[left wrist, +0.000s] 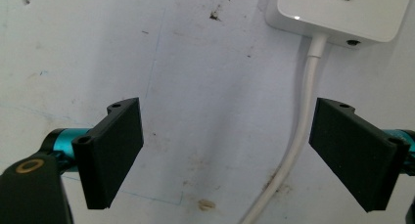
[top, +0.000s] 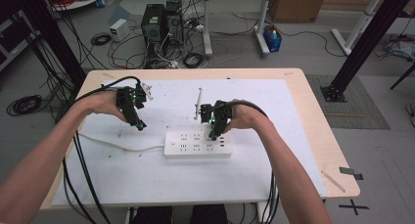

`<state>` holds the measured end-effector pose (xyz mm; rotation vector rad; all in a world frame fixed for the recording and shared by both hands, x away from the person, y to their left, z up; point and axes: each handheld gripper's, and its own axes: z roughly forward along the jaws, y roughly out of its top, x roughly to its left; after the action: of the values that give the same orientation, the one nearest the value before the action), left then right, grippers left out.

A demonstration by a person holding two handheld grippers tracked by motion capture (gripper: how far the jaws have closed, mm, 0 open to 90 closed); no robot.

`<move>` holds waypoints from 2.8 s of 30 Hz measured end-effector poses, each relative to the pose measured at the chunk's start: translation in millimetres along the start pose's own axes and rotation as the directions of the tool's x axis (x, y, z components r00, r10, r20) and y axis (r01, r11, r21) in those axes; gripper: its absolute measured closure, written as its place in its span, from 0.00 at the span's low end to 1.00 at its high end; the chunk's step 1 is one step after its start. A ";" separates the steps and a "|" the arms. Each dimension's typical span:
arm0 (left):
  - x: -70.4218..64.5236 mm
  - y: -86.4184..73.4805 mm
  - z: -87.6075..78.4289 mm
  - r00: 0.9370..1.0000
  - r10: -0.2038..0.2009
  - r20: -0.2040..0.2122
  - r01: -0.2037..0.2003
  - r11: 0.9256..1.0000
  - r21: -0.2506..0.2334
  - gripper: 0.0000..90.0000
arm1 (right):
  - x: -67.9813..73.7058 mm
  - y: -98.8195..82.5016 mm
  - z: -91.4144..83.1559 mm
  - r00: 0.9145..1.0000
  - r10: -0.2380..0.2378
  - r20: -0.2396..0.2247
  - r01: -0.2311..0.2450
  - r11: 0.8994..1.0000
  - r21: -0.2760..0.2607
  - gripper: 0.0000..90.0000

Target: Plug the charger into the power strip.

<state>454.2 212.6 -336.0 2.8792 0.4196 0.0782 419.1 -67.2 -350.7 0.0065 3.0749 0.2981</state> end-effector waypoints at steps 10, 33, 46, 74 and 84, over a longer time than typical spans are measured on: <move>-2.0 -4.6 -3.4 1.000 -0.006 -0.013 0.006 1.000 -0.007 0.14 | -0.9 7.3 5.2 0.999 -0.031 -0.016 0.031 0.999 0.033 0.69; -8.6 -3.2 -6.0 1.000 0.000 -0.022 -0.001 0.999 -0.037 0.14 | -0.2 0.0 14.1 1.000 -0.003 -0.014 0.002 0.999 -0.036 0.70; -11.2 -6.6 -5.2 1.000 -0.012 -0.025 0.011 0.999 -0.041 0.14 | -2.6 4.2 15.4 0.999 -0.035 -0.029 0.035 0.999 -0.006 0.70; -18.9 -14.4 -17.7 0.999 -0.021 -0.050 0.017 0.997 -0.074 0.14 | -0.4 -2.4 20.1 1.000 -0.022 -0.017 0.020 0.997 -0.073 0.69; -21.6 -15.4 -20.1 0.999 -0.017 -0.046 0.013 0.997 -0.077 0.14 | -1.7 -8.1 5.9 0.999 0.035 -0.011 -0.036 0.995 -0.089 0.43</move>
<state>427.5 225.1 -320.4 2.8031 0.4368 0.1555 421.2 -74.1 -358.0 0.0563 3.0703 0.4383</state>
